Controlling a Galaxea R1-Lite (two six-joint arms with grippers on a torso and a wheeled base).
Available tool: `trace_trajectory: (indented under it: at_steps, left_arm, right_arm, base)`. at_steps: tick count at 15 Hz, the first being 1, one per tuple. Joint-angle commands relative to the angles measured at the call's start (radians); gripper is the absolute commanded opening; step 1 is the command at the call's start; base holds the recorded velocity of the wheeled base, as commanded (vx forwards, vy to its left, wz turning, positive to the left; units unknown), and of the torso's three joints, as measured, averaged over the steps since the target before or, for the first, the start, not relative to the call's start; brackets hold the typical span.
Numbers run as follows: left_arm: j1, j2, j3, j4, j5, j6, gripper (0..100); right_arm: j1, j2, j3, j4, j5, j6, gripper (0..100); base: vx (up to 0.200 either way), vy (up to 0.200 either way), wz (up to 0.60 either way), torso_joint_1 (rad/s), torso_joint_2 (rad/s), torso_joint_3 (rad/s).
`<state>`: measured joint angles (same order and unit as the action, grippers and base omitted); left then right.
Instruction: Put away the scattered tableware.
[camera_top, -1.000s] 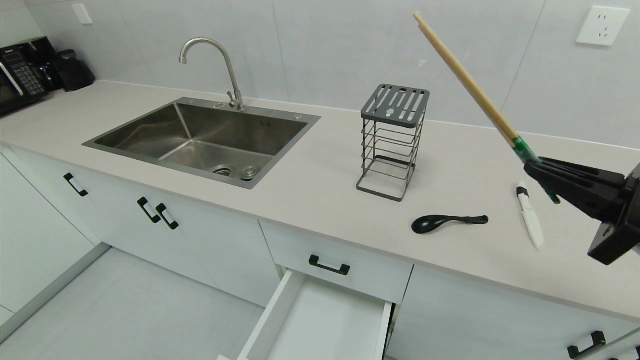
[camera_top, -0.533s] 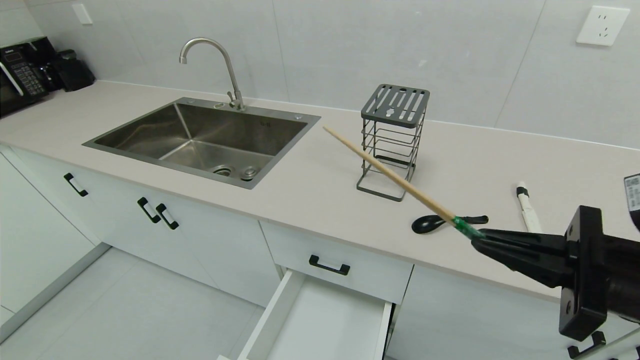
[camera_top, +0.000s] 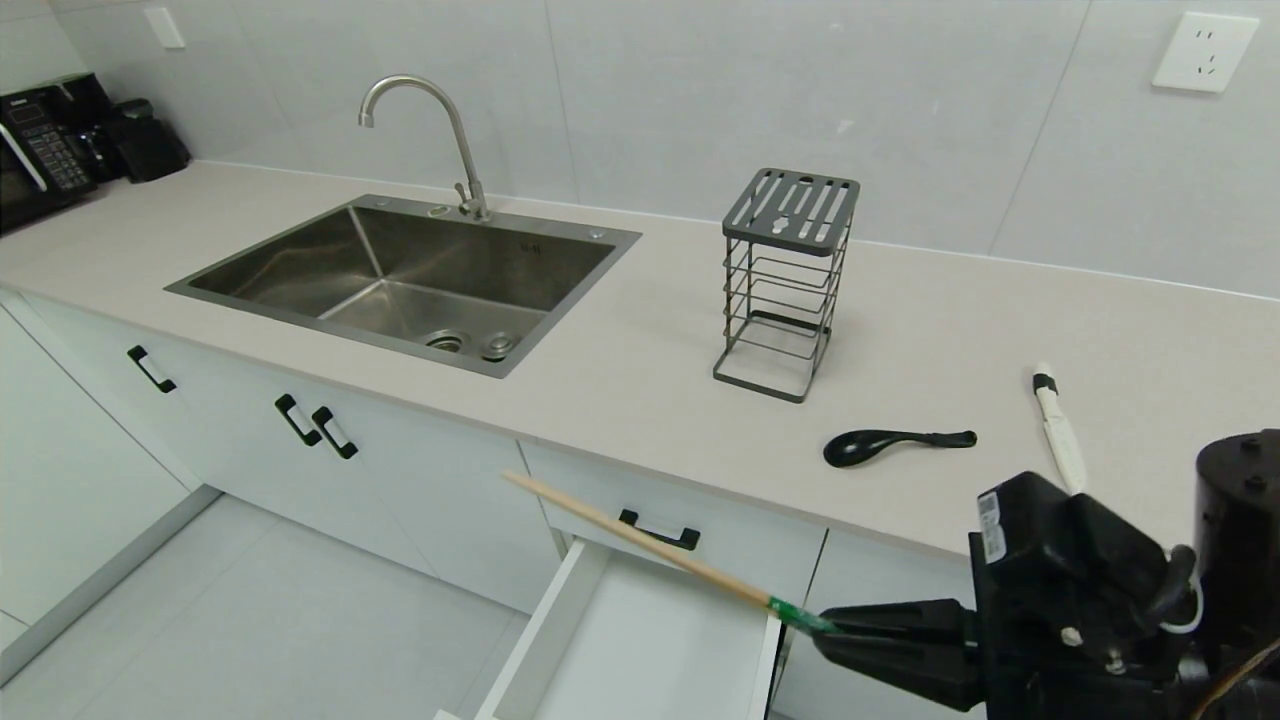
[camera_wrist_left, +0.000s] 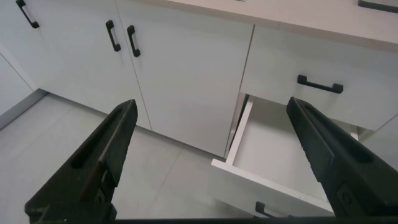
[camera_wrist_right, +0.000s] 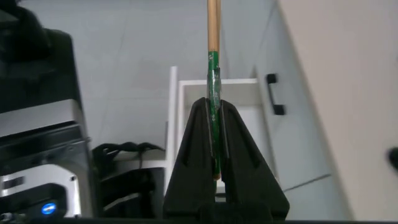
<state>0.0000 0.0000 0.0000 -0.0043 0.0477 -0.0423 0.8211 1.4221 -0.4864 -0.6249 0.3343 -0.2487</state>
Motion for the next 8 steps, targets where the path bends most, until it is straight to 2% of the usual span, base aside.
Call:
trace_trajectory:
  at_steps: [1, 8]
  left_arm:
    - [0.000, 0.000, 0.000, 0.000, 0.001, -0.001, 100]
    - [0.000, 0.000, 0.000, 0.000, 0.001, -0.001, 100]
  right_arm:
    - [0.035, 0.061, 0.006, -0.003, 0.000, -0.001, 0]
    - [0.041, 0.110, 0.032, -0.012, 0.000, -0.020, 0]
  base:
    - [0.000, 0.000, 0.00, 0.000, 0.00, 0.000]
    - [0.000, 0.000, 0.00, 0.000, 0.00, 0.000]
